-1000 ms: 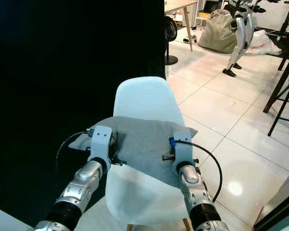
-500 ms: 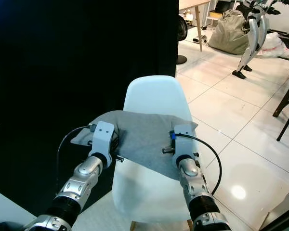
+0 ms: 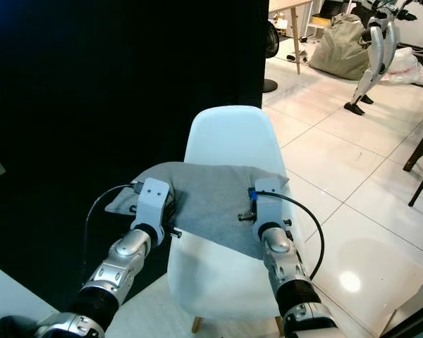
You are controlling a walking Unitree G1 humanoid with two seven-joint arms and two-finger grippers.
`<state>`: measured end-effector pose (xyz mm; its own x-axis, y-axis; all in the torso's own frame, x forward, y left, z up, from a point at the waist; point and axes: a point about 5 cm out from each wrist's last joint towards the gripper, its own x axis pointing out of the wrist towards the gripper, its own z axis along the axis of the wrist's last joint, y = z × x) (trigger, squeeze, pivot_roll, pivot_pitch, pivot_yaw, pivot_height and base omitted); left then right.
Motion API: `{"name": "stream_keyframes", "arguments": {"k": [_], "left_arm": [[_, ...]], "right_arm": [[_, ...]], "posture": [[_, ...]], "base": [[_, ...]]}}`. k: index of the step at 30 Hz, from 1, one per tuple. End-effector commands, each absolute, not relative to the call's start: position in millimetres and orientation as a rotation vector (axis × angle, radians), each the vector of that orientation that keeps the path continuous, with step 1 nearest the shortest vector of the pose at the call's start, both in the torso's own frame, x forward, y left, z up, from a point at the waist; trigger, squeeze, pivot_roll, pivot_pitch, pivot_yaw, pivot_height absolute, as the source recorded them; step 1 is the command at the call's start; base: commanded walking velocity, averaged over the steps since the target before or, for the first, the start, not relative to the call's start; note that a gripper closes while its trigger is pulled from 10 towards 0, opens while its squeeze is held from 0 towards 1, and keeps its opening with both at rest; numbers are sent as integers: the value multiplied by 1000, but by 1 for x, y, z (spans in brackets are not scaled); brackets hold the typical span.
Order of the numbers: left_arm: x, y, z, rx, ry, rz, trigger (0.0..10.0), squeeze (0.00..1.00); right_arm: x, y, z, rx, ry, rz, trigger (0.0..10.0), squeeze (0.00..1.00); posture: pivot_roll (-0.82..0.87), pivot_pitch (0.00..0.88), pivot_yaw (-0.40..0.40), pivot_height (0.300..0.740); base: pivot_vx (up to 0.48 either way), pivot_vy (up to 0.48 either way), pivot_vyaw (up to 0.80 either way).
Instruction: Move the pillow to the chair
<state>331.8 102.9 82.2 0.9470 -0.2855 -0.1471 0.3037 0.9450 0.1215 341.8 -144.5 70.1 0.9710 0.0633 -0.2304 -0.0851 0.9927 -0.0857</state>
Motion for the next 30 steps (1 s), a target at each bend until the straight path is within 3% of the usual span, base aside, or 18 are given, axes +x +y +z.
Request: {"name": "stream_keyframes", "arguments": {"k": [1, 6, 22, 30], "left_arm": [[331, 92, 82, 202, 106, -379, 10000, 0], [326, 78, 80, 224, 90, -510, 10000, 0], [341, 78, 91, 342, 33, -522, 10000, 0], [359, 76, 122, 477, -121, -480, 10000, 0]], "right_arm": [[348, -135, 82, -130, 170, 106, 10000, 0], [350, -133, 85, -116, 151, 148, 10000, 0], [360, -131, 93, -177, 157, 154, 10000, 0], [374, -131, 114, -125, 99, 100, 10000, 0]], "posture": [[26, 57, 66, 645], [23, 70, 56, 625], [0, 134, 34, 600], [-4, 212, 21, 580]], "base": [[0, 0, 0], [0, 0, 0], [0, 0, 0], [0, 0, 0]]}}
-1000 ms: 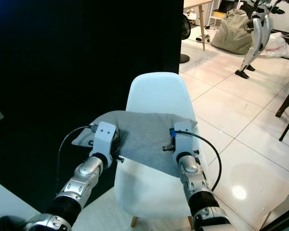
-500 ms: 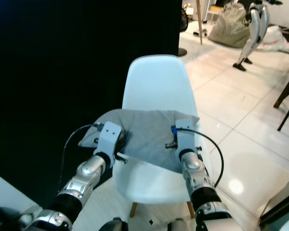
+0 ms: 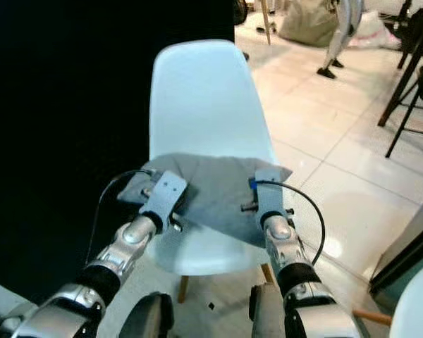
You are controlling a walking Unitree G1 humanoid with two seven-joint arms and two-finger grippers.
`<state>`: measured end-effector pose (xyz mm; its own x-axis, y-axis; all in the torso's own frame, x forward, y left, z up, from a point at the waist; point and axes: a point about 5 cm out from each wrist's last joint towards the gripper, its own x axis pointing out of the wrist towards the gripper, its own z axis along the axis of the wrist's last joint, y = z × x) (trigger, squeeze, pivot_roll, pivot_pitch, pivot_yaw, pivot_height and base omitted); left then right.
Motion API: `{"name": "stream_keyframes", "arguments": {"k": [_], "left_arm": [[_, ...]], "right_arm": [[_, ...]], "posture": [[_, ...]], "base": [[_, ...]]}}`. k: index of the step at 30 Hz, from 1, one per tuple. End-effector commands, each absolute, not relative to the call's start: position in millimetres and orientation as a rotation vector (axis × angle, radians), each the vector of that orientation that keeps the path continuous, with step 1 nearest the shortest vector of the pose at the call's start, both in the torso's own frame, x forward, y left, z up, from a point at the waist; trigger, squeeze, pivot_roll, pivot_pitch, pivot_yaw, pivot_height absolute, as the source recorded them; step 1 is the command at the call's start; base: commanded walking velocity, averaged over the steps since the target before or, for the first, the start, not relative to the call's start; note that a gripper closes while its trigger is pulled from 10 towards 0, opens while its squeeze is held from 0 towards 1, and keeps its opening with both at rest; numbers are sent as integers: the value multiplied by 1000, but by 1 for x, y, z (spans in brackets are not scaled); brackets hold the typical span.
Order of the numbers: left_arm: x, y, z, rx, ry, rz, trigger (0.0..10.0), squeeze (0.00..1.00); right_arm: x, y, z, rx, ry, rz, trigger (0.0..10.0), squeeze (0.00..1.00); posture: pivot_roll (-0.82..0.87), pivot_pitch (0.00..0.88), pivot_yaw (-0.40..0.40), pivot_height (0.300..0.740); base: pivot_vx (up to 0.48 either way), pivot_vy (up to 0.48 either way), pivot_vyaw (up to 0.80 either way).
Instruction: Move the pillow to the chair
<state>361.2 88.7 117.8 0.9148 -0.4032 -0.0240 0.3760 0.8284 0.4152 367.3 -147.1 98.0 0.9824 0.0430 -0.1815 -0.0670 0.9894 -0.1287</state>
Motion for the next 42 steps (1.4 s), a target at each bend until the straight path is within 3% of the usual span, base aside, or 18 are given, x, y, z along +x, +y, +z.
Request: {"name": "stream_keyframes", "arguments": {"k": [1, 4, 10, 29, 30, 32, 33, 42], "left_arm": [[359, 76, 124, 494, -138, -480, 10000, 0], [362, 79, 129, 588, -191, -455, 10000, 0], [362, 86, 116, 565, -111, -420, 10000, 0], [352, 88, 84, 595, 42, -397, 10000, 0], [350, 90, 81, 575, 55, -399, 10000, 1000], [350, 90, 80, 561, 64, -400, 10000, 1000], [349, 94, 78, 557, 73, -397, 10000, 1000], [341, 136, 66, 509, 133, -190, 10000, 1000]], "right_arm": [[375, -131, 116, -124, 89, 98, 10000, 0], [379, -126, 129, -136, 25, 117, 10000, 0], [382, -122, 134, -163, 4, 138, 10000, 0], [367, -117, 99, -84, 102, 171, 10000, 0], [365, -116, 97, -53, 110, 177, 10000, 733], [364, -116, 95, -34, 114, 181, 10000, 733], [364, -113, 95, -1, 117, 195, 10000, 1000], [362, -113, 96, 51, 84, 221, 10000, 1000]], "posture": [[-4, 212, 21, 580], [-14, 213, 21, 580], [-17, 210, 16, 580], [4, 200, -2, 580], [8, 189, -1, 580], [8, 189, -1, 580], [12, 186, 10, 580], [28, 146, 14, 580]], "base": [[0, 0, 0], [0, 0, 0], [0, 0, 0], [0, 0, 0], [0, 0, 0], [0, 0, 0], [0, 0, 0], [0, 0, 0]]}}
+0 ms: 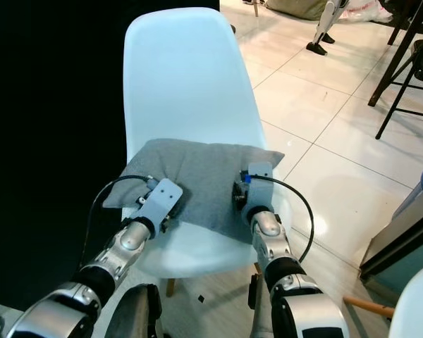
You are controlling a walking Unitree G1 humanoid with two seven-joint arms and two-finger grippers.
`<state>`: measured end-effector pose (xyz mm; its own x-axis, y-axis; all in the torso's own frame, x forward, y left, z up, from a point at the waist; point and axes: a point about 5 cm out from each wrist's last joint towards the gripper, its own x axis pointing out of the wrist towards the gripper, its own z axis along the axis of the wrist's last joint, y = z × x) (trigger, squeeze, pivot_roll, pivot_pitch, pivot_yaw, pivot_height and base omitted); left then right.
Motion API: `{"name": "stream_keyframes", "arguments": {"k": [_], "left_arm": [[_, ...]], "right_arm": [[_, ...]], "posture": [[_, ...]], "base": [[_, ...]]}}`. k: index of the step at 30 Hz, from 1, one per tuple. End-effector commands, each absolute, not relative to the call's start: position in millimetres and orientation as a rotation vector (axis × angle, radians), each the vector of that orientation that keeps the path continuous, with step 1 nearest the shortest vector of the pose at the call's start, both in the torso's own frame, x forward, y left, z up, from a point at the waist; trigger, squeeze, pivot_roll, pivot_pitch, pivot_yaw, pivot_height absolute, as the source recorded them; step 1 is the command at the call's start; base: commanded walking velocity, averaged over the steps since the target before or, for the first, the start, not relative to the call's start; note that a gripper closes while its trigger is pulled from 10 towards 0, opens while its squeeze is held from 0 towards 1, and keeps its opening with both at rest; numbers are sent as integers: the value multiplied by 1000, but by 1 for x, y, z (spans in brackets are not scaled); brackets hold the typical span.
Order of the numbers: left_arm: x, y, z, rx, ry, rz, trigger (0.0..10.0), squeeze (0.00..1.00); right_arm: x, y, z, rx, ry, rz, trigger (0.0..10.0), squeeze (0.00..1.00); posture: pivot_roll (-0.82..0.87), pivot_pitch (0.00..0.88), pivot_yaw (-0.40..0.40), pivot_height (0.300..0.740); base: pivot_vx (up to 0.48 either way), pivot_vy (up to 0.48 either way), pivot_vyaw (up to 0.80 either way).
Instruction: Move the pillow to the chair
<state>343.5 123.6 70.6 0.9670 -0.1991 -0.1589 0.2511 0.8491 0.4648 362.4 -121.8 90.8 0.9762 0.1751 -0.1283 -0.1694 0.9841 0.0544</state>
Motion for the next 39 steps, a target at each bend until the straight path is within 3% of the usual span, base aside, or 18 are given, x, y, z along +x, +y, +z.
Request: {"name": "stream_keyframes", "arguments": {"k": [1, 6, 9, 19, 20, 23, 24, 25, 26, 27, 35, 39], "left_arm": [[340, 139, 65, 508, 139, -176, 10000, 1000], [327, 156, 56, 425, 166, -90, 10000, 1000], [317, 156, 55, 388, 149, -99, 10000, 1000], [302, 162, 68, 405, 95, -21, 10000, 1000], [299, 164, 75, 406, 67, 1, 10000, 1000], [291, 170, 85, 419, 33, 40, 10000, 1000], [285, 175, 88, 417, 23, 66, 10000, 333], [280, 179, 91, 416, 13, 91, 10000, 161], [277, 181, 93, 414, 7, 106, 10000, 161], [279, 183, 98, 387, -30, 132, 10000, 0], [304, 175, 99, 241, 27, 181, 10000, 0], [325, 158, 111, 235, 67, 102, 10000, 0]], "right_arm": [[361, -113, 95, 52, 82, 224, 10000, 1000], [354, -120, 85, 50, 96, 229, 10000, 1000], [356, -138, 88, 33, 72, 155, 10000, 1000], [349, -156, 82, 25, 99, 56, 10000, 1000], [346, -158, 82, 1, 87, 44, 10000, 43], [341, -165, 81, -27, 79, -1, 10000, 0], [336, -168, 80, -13, 74, -24, 10000, 0], [332, -170, 80, -10, 61, -33, 10000, 0], [329, -170, 80, -9, 50, -37, 10000, 0], [327, -171, 82, -5, 25, -38, 10000, 0], [337, -174, 98, 26, -53, -59, 10000, 0], [350, -148, 105, 70, -2, 95, 10000, 0]], "posture": [[28, 146, 14, 580], [29, 128, 12, 580], [48, 114, 9, 580], [81, 110, -23, 580], [82, 111, -23, 580], [85, 106, -21, 580], [82, 104, -17, 580], [79, 101, -14, 580], [79, 101, -14, 580], [78, 108, -4, 580], [59, 65, 14, 580], [60, 59, 29, 580]], "base": [[0, 0, 0], [0, 0, 0], [0, 0, 0], [0, 0, 0], [0, 0, 0], [0, 0, 0], [0, 0, 0], [0, 0, 0], [0, 0, 0], [0, 0, 0], [0, 0, 0], [0, 0, 0]]}}
